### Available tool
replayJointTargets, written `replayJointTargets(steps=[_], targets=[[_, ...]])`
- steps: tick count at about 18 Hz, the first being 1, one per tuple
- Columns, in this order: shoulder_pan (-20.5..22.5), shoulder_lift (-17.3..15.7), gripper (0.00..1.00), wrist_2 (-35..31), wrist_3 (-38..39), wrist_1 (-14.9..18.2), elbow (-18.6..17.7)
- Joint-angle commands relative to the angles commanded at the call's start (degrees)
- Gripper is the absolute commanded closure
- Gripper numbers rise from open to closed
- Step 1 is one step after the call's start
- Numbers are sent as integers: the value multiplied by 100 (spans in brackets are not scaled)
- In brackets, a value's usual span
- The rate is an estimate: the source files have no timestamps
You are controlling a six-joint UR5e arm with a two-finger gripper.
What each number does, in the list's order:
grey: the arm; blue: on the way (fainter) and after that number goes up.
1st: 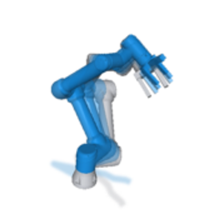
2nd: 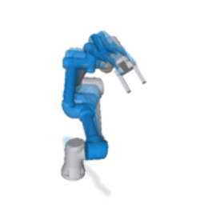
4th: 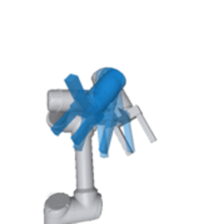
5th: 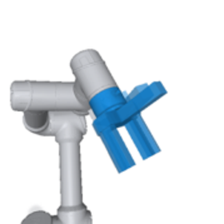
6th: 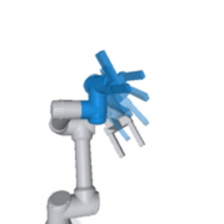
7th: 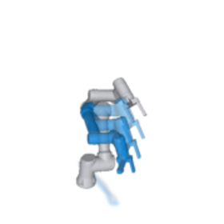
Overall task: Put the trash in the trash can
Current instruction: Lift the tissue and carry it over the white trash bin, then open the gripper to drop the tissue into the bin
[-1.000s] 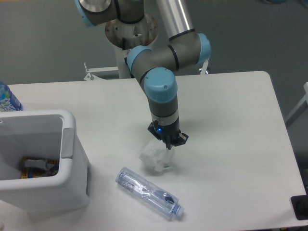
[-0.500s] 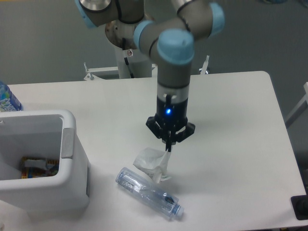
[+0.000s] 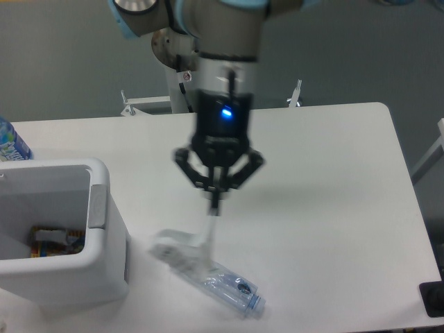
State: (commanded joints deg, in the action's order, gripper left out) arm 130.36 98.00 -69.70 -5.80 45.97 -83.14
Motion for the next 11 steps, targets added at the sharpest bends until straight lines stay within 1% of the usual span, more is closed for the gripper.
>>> replayJointTargets(steps=[3,5,8,9,10,11], targets=[[-650,-61,100,-44,44,0,-184],[-941,-123,100,-35,210,0,-307],[-1162,-211,100,-26,281,0,-474],[-1188,-237,83,-26,229,-9,-544],[-1189,-272,74,-26,211,-9,-615],[-1189,-290,58,-26,211,-17,-633]])
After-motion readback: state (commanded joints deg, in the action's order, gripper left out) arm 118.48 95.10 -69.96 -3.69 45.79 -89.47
